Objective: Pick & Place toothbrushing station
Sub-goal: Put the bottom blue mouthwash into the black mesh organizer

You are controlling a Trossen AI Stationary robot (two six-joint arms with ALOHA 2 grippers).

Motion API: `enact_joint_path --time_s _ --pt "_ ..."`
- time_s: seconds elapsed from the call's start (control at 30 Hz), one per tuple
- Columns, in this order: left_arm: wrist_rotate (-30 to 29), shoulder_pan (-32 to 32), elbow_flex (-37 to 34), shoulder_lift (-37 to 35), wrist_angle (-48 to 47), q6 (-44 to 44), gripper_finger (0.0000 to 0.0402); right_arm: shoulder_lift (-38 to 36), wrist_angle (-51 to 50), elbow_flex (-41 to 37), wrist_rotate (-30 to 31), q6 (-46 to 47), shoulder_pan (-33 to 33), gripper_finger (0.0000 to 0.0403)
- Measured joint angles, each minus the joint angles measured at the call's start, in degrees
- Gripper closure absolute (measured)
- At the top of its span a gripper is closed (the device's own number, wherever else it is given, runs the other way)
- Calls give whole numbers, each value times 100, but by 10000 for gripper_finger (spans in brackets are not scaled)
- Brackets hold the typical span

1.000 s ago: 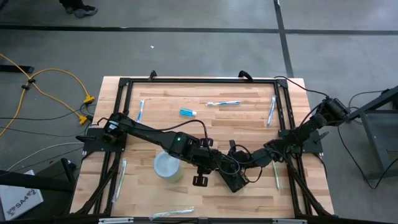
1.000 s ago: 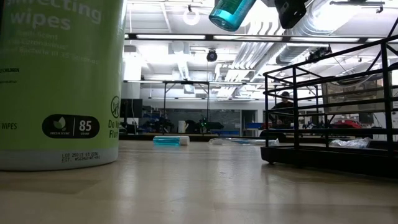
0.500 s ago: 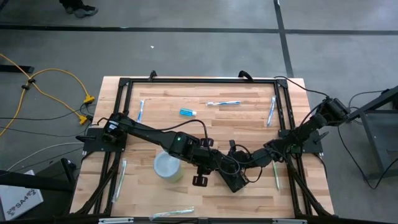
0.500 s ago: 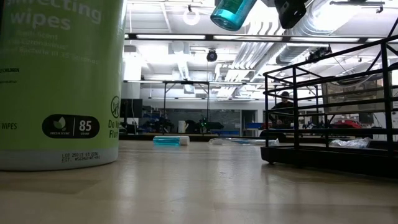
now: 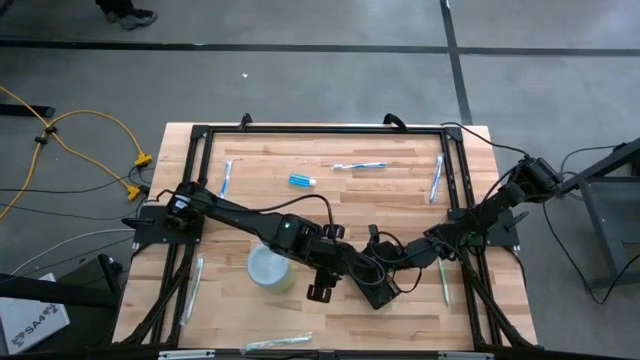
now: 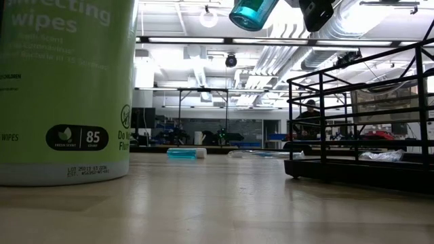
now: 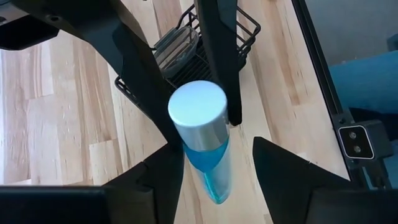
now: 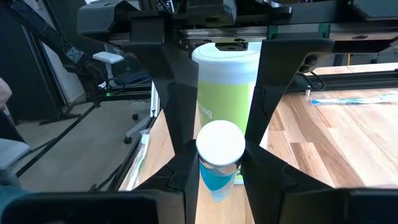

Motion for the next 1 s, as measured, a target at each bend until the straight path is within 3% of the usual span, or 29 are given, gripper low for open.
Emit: enact_joint_path --time_s 0.43,1.0 --pt "-23 7 7 2 -79 -52 213 0 4 0 42 -20 211 310" --pt "-7 -114 7 4 -269 -215 213 -2 -53 0 770 -170 727 310"
